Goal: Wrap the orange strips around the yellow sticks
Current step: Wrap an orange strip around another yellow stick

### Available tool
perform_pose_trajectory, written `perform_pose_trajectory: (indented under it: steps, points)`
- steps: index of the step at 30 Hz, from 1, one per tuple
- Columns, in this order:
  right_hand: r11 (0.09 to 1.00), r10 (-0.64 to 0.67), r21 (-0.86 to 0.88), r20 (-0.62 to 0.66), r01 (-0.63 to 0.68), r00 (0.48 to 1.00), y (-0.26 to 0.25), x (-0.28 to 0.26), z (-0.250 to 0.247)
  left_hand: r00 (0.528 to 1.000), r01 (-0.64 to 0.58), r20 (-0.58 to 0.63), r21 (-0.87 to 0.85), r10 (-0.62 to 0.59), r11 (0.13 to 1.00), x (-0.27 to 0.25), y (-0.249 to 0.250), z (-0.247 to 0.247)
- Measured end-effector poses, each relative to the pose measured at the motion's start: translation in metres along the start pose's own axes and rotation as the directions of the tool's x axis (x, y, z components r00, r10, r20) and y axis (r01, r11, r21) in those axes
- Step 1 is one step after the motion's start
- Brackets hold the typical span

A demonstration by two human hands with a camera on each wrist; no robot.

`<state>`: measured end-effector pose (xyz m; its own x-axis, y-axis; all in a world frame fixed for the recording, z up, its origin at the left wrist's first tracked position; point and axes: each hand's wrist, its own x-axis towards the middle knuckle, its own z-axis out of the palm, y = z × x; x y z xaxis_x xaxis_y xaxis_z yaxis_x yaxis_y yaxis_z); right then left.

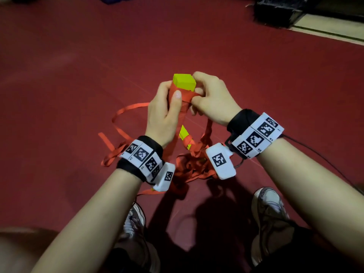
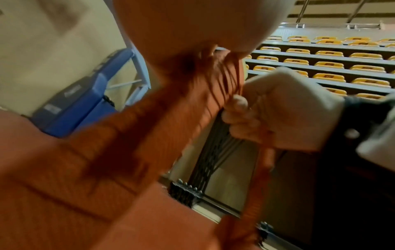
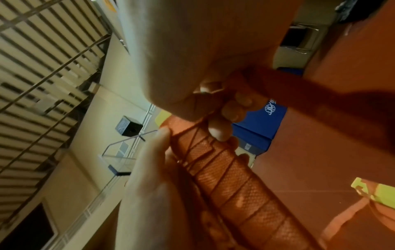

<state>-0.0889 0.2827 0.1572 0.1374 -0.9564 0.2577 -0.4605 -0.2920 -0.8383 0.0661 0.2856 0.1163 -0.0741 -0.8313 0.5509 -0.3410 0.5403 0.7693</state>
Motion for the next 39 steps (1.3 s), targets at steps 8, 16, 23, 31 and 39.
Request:
perform_pose_trajectory:
  steps: [8, 16, 23, 31, 39]
  points:
    - [0.978, -0.047, -0.201, -0.004, 0.045, 0.999, -0.004, 0.004, -0.016, 0.996, 0.080, -0.040, -0.096, -0.084, 0.992, 0.009, 0.000, -0.004]
    - [0.989, 0.109, -0.077, -0.225, -0.129, 0.968, 0.007, 0.016, -0.049, 0.971, 0.144, -0.139, -0.299, -0.192, 0.944, 0.020, -0.004, -0.012]
    - [0.953, 0.142, -0.119, -0.636, -0.278, 0.759, 0.025, 0.024, -0.103, 0.929, 0.220, -0.174, -0.453, -0.328, 0.864, 0.030, -0.005, -0.014]
    - [0.997, -0.024, -0.079, 0.019, 0.026, 1.000, 0.005, 0.011, -0.032, 0.958, 0.211, -0.098, -0.395, -0.270, 0.894, 0.024, 0.010, 0.008]
    - [0.980, 0.063, 0.192, -0.078, -0.047, 0.995, 0.004, 0.007, -0.002, 0.954, 0.226, -0.141, -0.238, -0.264, 0.944, 0.017, 0.005, 0.011]
